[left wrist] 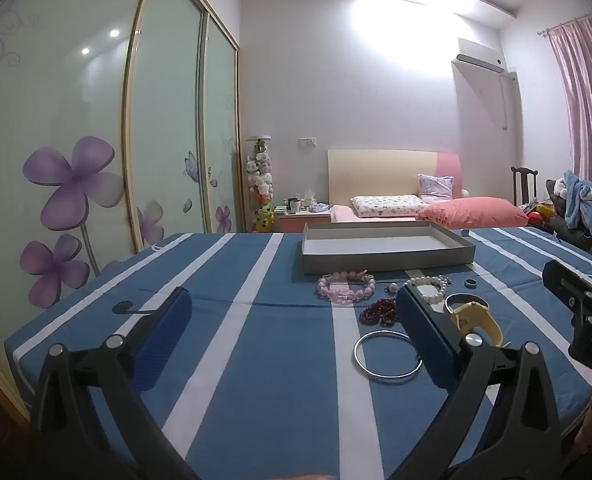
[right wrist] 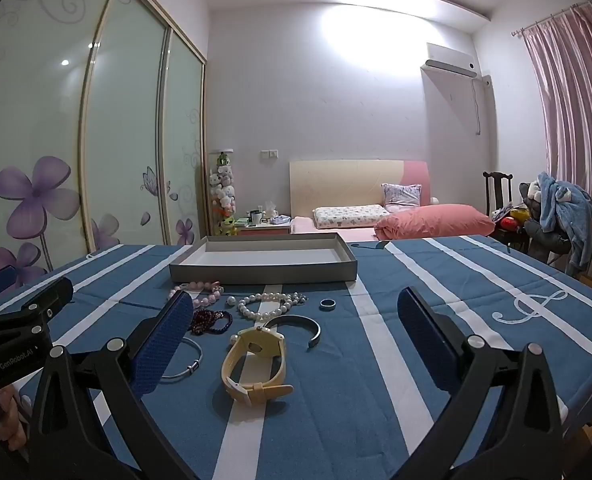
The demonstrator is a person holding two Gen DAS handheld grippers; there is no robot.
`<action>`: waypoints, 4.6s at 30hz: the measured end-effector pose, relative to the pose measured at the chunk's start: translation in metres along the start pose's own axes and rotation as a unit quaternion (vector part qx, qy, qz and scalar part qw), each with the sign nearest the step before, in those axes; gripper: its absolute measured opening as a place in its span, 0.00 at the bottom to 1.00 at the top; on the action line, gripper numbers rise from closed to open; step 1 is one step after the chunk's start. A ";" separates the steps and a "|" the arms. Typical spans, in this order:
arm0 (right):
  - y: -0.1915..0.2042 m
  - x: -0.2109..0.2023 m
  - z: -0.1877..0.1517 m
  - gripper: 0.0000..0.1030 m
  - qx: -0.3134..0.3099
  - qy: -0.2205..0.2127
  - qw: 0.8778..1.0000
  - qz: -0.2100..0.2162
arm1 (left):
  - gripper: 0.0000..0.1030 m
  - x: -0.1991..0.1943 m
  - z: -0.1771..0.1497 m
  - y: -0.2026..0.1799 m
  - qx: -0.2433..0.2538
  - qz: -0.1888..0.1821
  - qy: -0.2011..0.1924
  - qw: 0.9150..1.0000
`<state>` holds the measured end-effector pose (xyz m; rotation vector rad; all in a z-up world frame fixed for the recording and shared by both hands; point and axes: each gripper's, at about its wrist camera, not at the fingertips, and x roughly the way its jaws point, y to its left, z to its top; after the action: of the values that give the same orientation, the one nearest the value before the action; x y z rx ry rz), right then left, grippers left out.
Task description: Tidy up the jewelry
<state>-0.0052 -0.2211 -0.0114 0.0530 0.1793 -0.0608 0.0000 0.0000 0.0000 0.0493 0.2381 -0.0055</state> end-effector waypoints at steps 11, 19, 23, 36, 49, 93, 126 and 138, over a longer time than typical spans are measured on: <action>0.001 0.000 0.000 0.98 -0.001 0.000 1.000 0.000 | 0.96 0.000 0.000 0.000 0.001 0.000 -0.001 1.000; 0.001 0.000 -0.001 0.98 0.000 0.000 1.000 0.000 | 0.96 0.000 0.000 0.000 0.000 -0.001 -0.001 1.000; 0.001 -0.001 0.000 0.98 -0.001 0.000 1.000 -0.001 | 0.96 0.000 0.000 0.000 -0.001 0.000 -0.001 1.000; 0.001 -0.001 -0.001 0.98 0.001 0.001 1.000 0.000 | 0.96 -0.001 -0.003 0.003 -0.003 0.000 -0.002 1.000; 0.000 -0.001 -0.003 0.98 0.001 0.002 1.000 0.000 | 0.96 -0.003 -0.002 0.001 -0.003 0.000 -0.001 1.000; 0.005 0.005 -0.002 0.98 0.001 0.005 1.000 0.001 | 0.96 0.000 -0.002 0.000 -0.003 -0.001 -0.001 1.000; -0.009 0.025 -0.012 0.98 0.021 0.046 0.999 -0.004 | 0.96 0.092 -0.024 -0.029 0.018 -0.090 0.216 0.972; -0.014 0.031 -0.014 0.98 0.028 0.055 0.998 -0.010 | 0.96 0.139 -0.031 -0.070 0.085 -0.127 0.323 0.934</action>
<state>0.0217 -0.2364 -0.0312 0.1115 0.2887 -0.0823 0.1272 -0.0680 -0.0663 0.1931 0.9038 -0.2724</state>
